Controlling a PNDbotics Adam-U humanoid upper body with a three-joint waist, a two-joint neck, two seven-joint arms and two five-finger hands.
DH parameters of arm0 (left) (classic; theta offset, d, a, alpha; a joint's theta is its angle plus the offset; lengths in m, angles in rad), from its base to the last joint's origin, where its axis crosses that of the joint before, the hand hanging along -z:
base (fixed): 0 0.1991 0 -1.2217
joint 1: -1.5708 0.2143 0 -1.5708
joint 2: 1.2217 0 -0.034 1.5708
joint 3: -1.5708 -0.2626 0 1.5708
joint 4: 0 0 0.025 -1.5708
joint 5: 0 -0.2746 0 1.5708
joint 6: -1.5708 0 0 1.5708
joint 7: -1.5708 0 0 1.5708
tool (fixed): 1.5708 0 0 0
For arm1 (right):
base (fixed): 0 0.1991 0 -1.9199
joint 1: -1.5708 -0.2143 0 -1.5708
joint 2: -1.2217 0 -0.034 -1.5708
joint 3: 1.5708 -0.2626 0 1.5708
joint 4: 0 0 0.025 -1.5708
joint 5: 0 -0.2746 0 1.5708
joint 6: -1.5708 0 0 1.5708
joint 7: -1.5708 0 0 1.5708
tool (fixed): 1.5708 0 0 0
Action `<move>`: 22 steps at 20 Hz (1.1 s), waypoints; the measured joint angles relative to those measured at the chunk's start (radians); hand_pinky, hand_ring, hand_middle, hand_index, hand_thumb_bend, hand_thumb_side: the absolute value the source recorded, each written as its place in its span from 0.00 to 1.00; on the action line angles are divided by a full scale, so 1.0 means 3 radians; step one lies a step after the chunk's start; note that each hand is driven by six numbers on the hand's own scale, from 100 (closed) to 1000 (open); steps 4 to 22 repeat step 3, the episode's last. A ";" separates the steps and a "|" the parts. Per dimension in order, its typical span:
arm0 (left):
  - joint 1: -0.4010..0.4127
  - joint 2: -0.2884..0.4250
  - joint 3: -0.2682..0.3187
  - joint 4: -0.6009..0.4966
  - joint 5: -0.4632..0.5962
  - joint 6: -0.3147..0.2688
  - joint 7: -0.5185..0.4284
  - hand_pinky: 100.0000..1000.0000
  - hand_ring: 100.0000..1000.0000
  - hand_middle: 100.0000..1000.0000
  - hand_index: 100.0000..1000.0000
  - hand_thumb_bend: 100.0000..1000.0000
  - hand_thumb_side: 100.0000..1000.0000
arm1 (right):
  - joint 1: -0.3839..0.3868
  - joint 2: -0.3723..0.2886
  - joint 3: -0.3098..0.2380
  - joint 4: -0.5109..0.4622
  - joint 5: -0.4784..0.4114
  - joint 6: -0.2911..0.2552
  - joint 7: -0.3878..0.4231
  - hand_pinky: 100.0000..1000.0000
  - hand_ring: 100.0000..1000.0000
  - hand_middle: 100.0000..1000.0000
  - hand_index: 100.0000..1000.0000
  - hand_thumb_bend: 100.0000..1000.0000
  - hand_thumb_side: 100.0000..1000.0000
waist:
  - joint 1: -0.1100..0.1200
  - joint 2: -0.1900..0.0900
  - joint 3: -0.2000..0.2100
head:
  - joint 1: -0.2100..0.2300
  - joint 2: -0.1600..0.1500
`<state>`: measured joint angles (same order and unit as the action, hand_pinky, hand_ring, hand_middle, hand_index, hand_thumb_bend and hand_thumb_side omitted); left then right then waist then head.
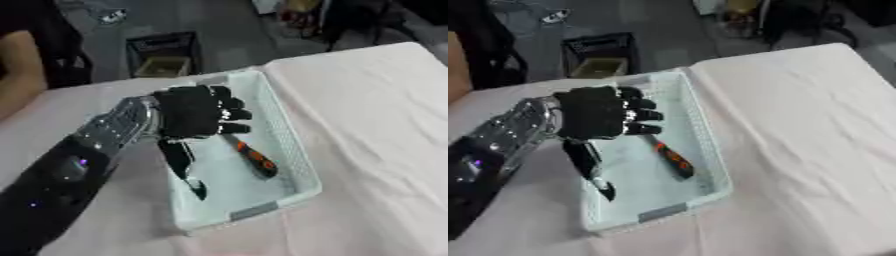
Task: Pick up objects on the table and place them in the box.
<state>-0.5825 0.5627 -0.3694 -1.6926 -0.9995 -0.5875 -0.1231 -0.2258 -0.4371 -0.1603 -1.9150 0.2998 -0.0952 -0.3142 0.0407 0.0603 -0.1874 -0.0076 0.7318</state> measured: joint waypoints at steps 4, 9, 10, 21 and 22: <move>0.0296 0.0243 0.0459 -0.0395 0.1182 0.0434 0.0112 0.73 0.81 0.84 0.87 0.68 0.81 | 0.0001 0.0000 -0.0019 0.0009 0.0002 0.0003 -0.0016 0.23 0.35 0.41 0.65 0.00 0.66 | -0.0002 0.0001 0.0055 | -0.0051 -0.0004; 0.0296 0.0243 0.0459 -0.0395 0.1182 0.0434 0.0112 0.73 0.81 0.84 0.87 0.68 0.81 | 0.0001 0.0000 -0.0019 0.0009 0.0002 0.0003 -0.0016 0.23 0.35 0.41 0.65 0.00 0.66 | -0.0002 0.0001 0.0055 | -0.0051 -0.0004; 0.0296 0.0243 0.0459 -0.0395 0.1182 0.0434 0.0112 0.73 0.81 0.84 0.87 0.68 0.81 | 0.0001 0.0000 -0.0019 0.0009 0.0002 0.0003 -0.0016 0.23 0.35 0.41 0.65 0.00 0.66 | -0.0002 0.0001 0.0055 | -0.0051 -0.0004; 0.0296 0.0243 0.0459 -0.0395 0.1182 0.0434 0.0112 0.73 0.81 0.84 0.87 0.68 0.81 | 0.0001 0.0000 -0.0019 0.0009 0.0002 0.0003 -0.0016 0.23 0.35 0.41 0.65 0.00 0.66 | -0.0002 0.0001 0.0055 | -0.0051 -0.0004; 0.0296 0.0243 0.0459 -0.0395 0.1182 0.0434 0.0112 0.73 0.81 0.84 0.87 0.68 0.81 | 0.0001 0.0000 -0.0019 0.0009 0.0002 0.0003 -0.0016 0.23 0.35 0.41 0.65 0.00 0.66 | -0.0002 0.0001 0.0055 | -0.0051 -0.0004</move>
